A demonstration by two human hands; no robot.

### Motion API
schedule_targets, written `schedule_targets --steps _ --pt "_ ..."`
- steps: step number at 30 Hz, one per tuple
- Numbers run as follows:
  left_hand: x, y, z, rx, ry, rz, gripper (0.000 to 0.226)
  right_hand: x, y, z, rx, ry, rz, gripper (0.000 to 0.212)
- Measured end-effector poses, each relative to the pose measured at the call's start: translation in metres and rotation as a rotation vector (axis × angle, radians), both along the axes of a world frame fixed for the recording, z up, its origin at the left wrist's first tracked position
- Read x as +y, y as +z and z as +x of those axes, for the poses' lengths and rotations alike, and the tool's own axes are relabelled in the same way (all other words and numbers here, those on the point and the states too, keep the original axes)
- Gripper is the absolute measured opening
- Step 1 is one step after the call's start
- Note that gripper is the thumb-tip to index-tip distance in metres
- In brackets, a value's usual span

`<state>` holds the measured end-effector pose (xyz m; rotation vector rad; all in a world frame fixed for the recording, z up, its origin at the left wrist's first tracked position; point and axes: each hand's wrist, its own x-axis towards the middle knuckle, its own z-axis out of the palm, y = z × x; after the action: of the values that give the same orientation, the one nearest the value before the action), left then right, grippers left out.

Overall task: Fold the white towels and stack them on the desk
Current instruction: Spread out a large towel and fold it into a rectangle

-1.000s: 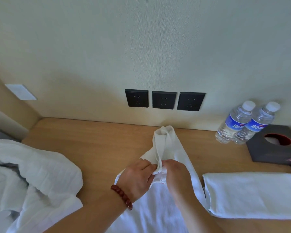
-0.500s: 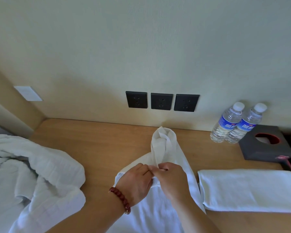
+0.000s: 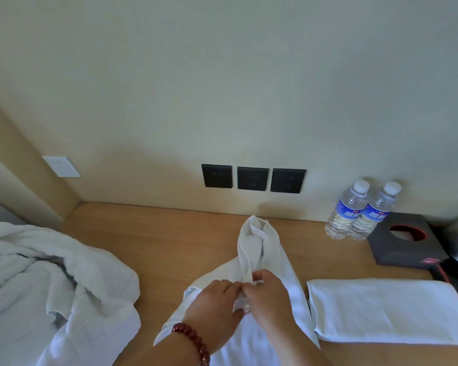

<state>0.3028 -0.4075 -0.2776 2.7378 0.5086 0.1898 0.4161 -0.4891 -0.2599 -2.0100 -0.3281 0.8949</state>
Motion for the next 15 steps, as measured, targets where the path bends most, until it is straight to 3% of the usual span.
schedule_targets --steps 4,8,11,15 --pt "0.011 -0.011 -0.002 0.134 -0.058 0.187 0.014 -0.004 0.001 0.004 -0.085 0.108 -0.080 0.028" --pt "0.009 -0.004 -0.014 -0.012 -0.061 0.158 0.014 -0.012 0.006 0.014 -0.177 0.339 -0.114 0.027" --pt "0.004 0.005 -0.017 -0.122 -0.168 0.221 0.010 -0.011 0.009 0.026 -0.434 0.684 -0.234 0.015" --pt "-0.001 0.006 -0.026 -0.245 -0.281 0.355 0.015 -0.011 0.007 0.040 -0.469 0.864 -0.411 0.022"
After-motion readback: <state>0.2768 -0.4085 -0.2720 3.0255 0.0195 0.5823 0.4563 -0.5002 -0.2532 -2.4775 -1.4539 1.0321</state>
